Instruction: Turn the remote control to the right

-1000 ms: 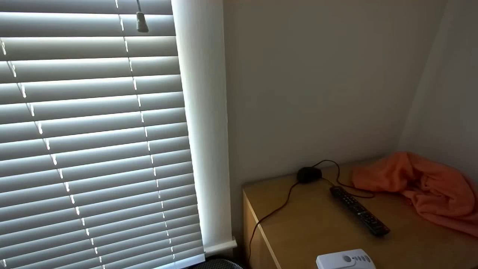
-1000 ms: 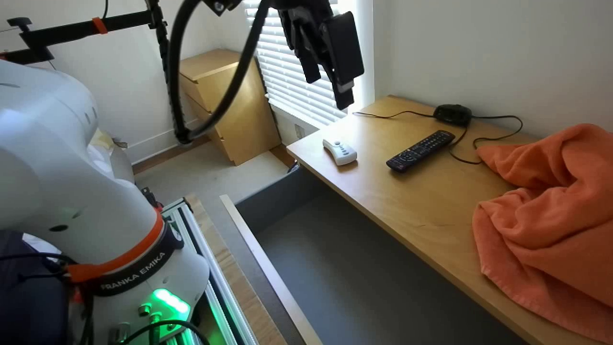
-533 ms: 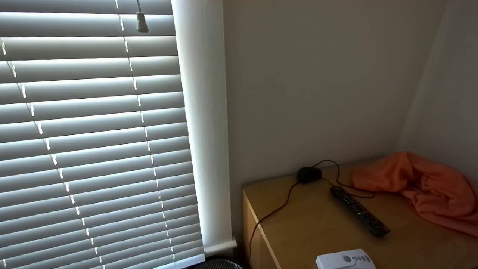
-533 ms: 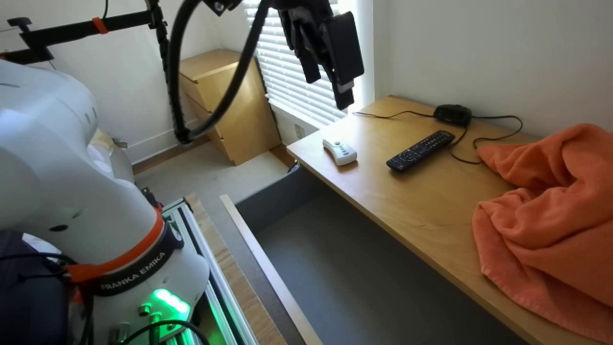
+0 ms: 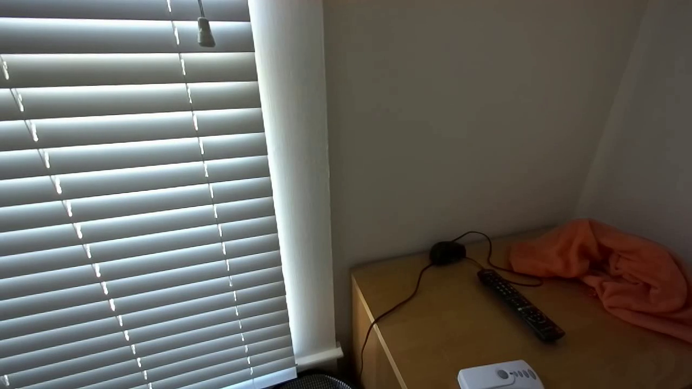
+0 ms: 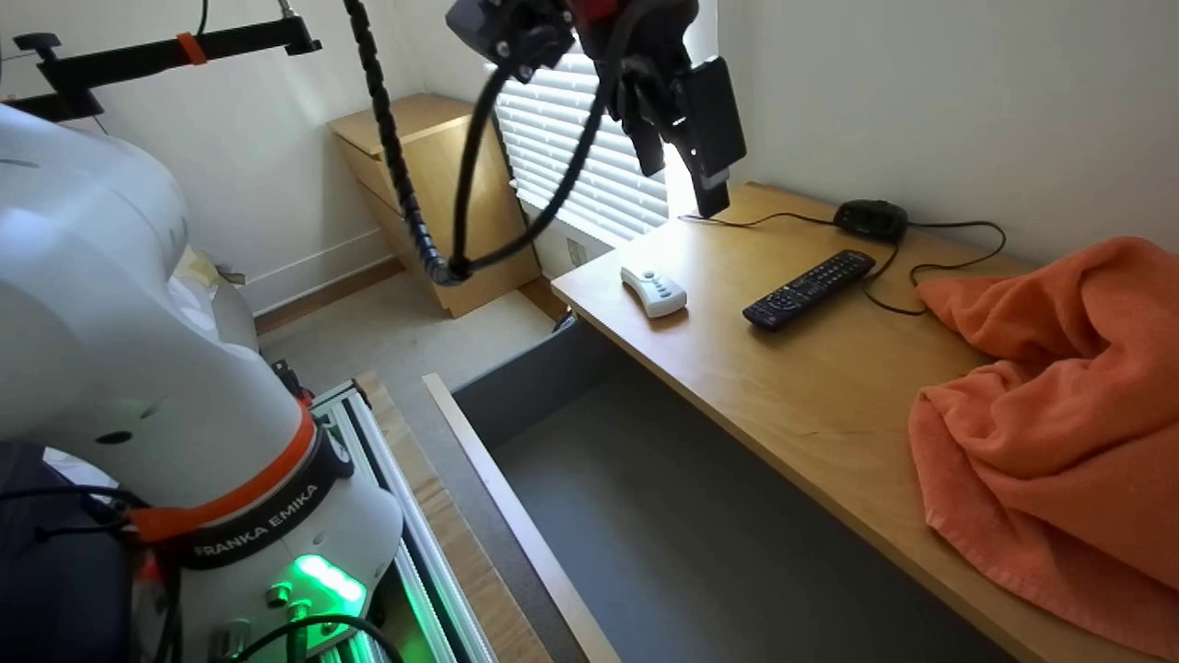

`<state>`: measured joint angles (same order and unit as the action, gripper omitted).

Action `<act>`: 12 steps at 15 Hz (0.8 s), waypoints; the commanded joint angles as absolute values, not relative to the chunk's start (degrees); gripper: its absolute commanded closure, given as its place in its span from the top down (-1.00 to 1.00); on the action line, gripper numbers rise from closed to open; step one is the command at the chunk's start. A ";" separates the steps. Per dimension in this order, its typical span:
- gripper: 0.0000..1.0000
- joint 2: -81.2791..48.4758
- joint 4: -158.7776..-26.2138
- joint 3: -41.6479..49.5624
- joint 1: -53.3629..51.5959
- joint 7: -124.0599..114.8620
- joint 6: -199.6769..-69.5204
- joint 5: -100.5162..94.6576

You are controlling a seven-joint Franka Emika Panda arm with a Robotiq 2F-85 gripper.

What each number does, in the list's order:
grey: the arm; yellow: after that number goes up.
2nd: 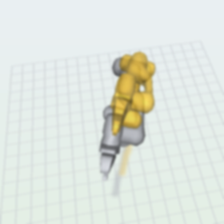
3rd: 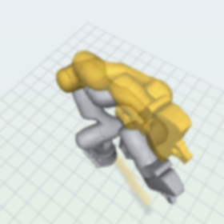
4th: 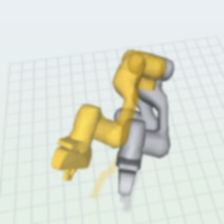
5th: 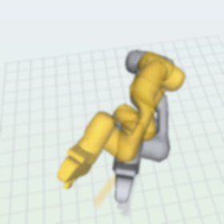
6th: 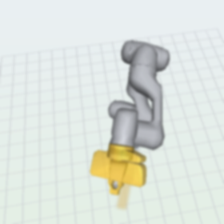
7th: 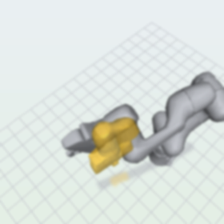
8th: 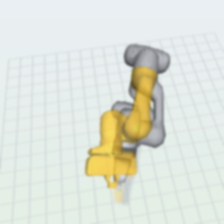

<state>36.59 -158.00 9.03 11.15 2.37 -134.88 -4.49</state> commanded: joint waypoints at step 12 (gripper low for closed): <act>1.00 21.06 -155.95 6.53 9.05 0.21 -146.40 -3.76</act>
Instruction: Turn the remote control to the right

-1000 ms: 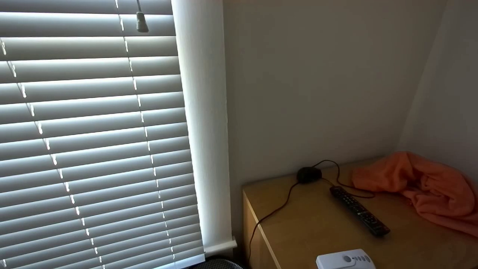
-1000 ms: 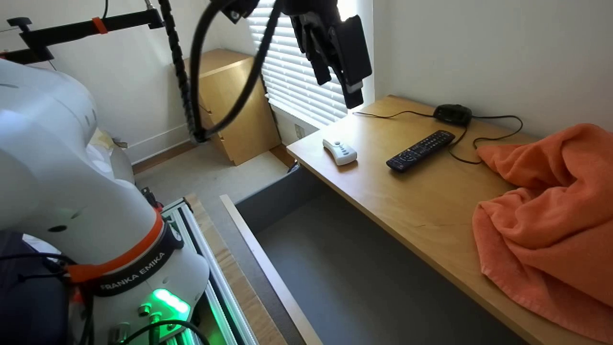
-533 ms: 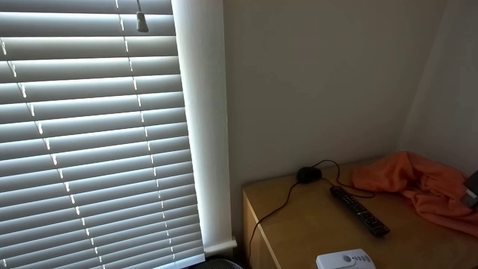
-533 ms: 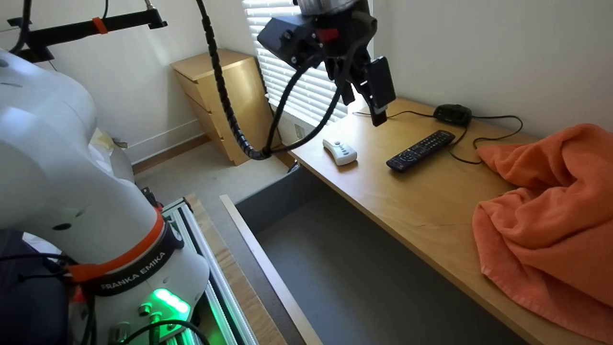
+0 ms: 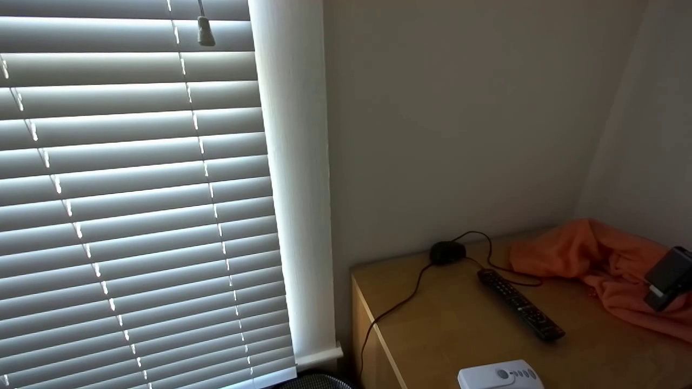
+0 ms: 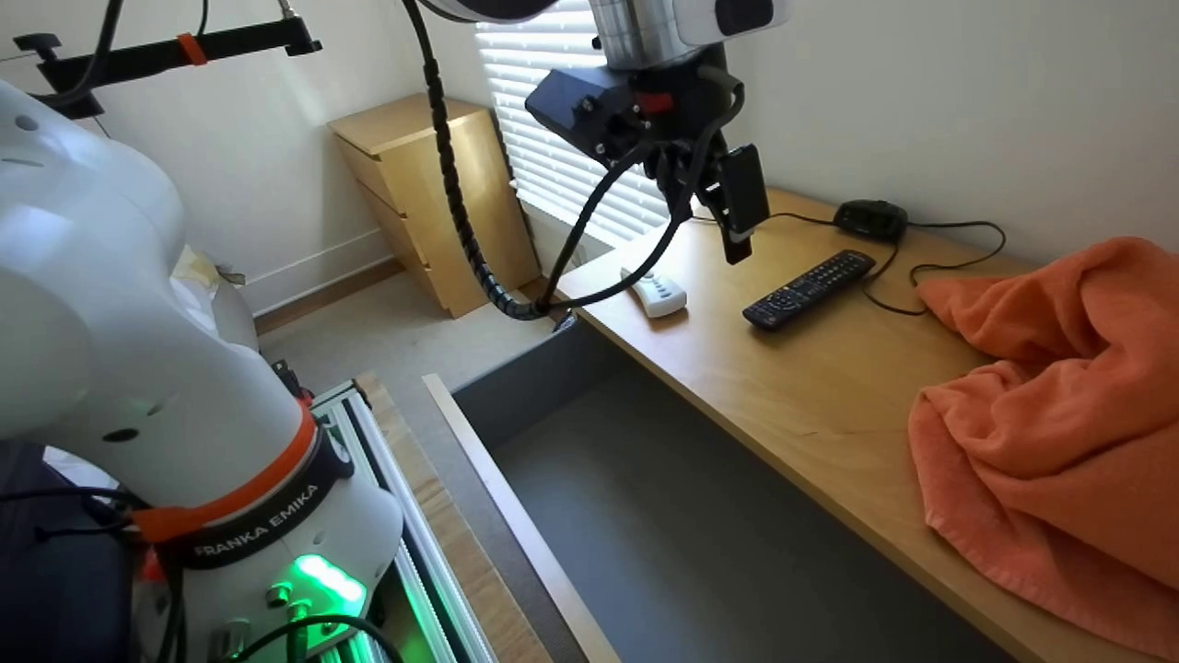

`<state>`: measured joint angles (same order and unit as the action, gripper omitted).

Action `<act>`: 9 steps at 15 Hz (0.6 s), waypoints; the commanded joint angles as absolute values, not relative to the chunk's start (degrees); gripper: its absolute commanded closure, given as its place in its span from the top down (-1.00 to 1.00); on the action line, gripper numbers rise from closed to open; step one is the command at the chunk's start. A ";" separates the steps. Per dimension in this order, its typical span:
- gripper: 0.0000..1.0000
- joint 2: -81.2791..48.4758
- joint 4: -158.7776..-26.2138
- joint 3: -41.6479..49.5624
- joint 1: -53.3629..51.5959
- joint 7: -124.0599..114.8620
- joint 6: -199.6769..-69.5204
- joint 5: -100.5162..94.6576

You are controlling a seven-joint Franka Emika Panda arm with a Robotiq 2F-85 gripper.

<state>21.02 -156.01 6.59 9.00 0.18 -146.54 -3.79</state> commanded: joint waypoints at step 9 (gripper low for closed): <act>1.00 2.35 -144.46 2.80 7.44 -5.65 -153.94 -5.16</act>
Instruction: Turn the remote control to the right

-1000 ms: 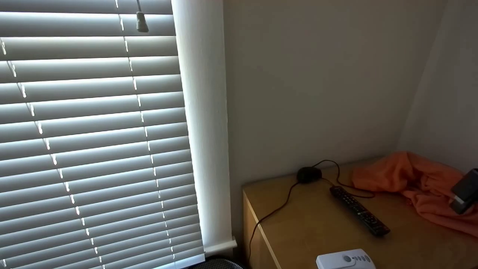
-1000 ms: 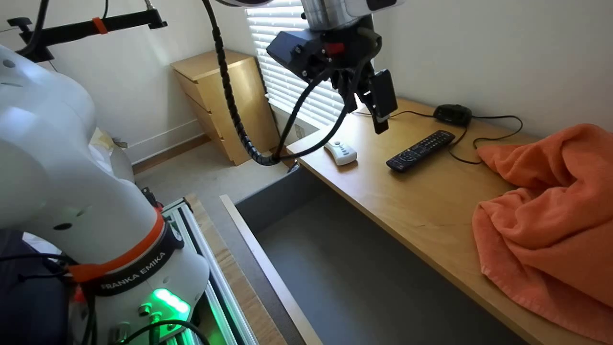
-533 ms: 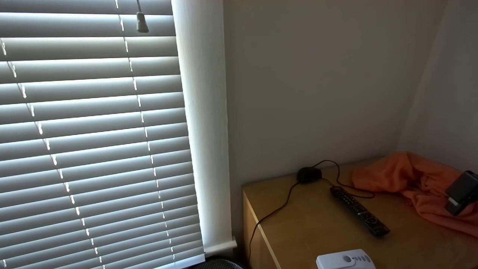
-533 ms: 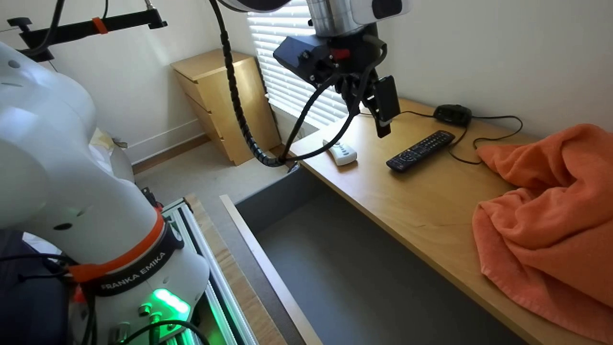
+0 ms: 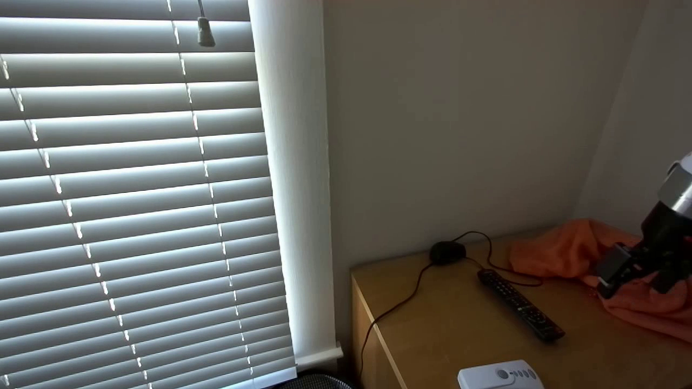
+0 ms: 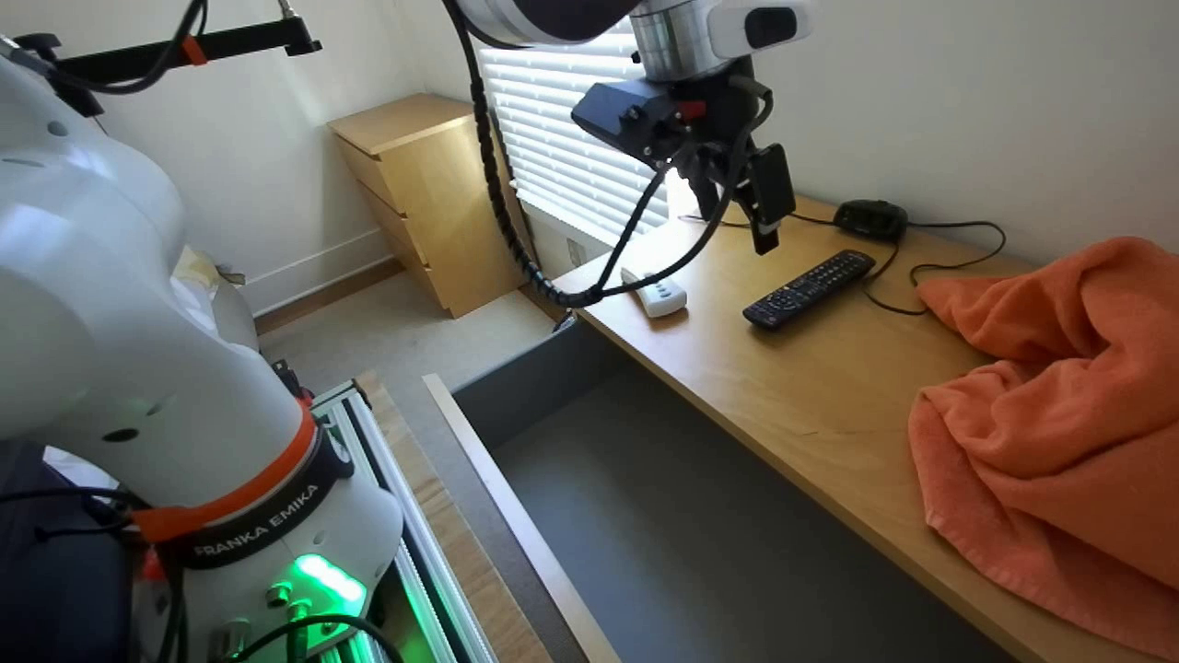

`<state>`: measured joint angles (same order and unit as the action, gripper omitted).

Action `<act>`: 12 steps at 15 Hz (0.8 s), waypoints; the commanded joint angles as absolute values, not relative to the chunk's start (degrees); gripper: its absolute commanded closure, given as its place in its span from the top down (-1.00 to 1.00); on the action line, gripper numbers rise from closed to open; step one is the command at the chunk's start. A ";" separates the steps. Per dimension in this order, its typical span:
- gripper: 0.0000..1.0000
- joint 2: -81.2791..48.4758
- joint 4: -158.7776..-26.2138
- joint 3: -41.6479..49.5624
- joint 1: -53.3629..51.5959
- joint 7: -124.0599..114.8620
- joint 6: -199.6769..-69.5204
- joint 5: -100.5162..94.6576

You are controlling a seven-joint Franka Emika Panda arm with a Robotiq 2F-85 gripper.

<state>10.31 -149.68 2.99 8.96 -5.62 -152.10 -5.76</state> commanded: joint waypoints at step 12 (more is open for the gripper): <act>1.00 -21.16 -125.73 2.12 7.01 2.49 -153.86 0.23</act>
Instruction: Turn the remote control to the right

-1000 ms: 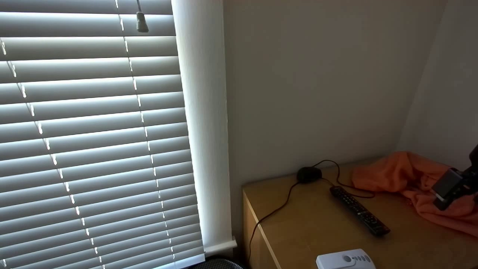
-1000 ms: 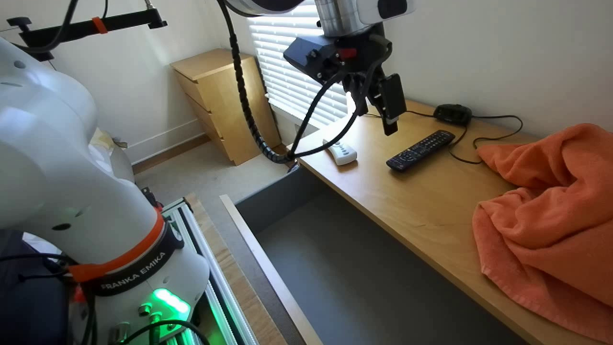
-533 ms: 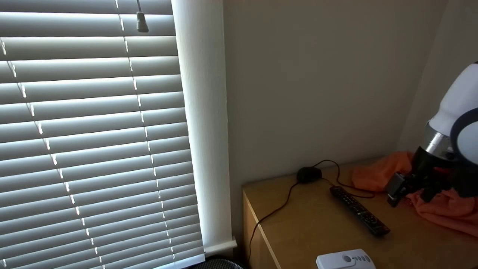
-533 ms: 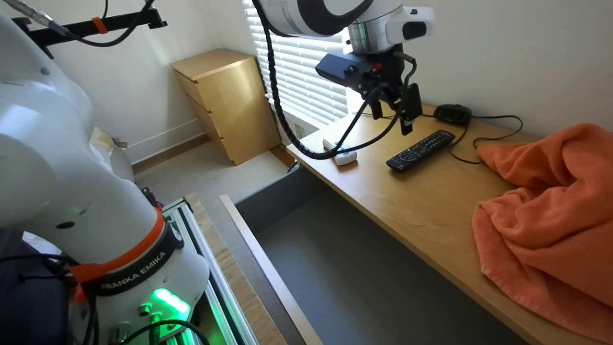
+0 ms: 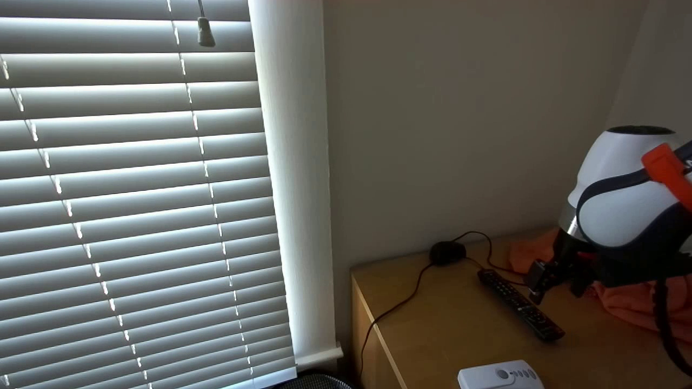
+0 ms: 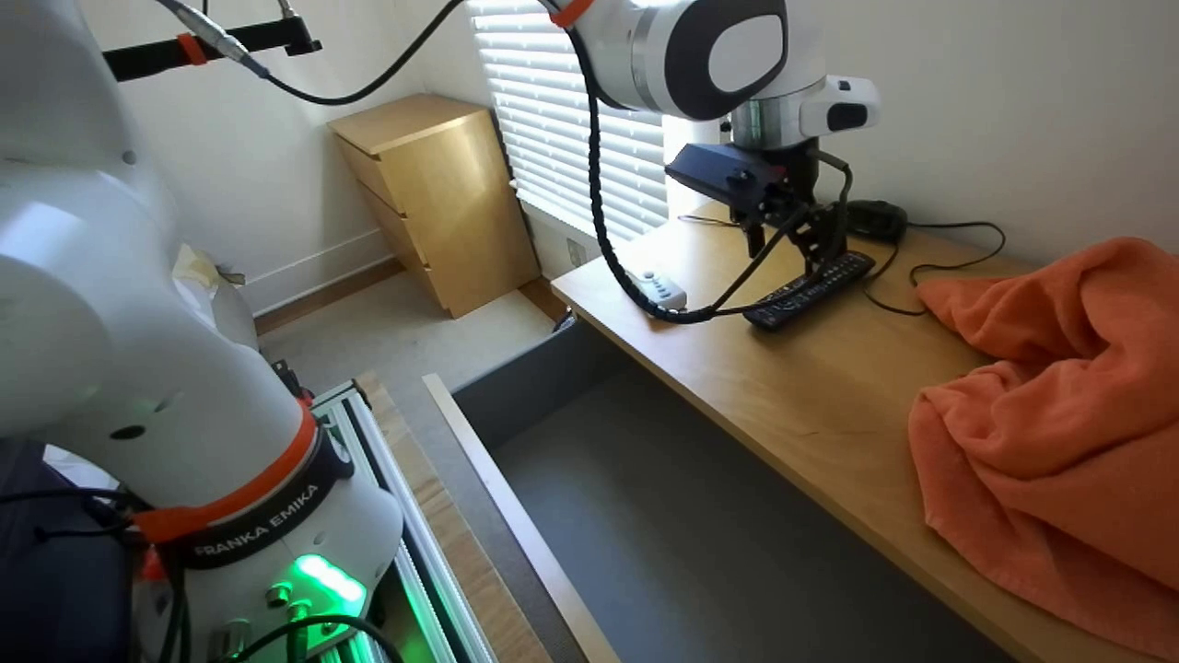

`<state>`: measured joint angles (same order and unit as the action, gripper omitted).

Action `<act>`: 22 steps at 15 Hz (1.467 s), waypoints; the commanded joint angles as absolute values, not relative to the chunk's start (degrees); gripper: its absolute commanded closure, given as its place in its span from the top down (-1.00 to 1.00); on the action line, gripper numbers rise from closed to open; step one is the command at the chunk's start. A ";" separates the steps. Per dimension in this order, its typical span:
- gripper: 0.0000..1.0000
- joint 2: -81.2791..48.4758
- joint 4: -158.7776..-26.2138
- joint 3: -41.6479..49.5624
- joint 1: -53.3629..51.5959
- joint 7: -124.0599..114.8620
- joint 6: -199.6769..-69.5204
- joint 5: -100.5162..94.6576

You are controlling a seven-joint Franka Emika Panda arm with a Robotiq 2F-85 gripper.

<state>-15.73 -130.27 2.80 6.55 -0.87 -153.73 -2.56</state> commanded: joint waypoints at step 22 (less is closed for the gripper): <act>0.05 -33.64 -115.33 0.38 7.53 5.33 -158.79 3.61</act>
<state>-32.56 -115.87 0.44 7.26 4.93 -157.85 3.84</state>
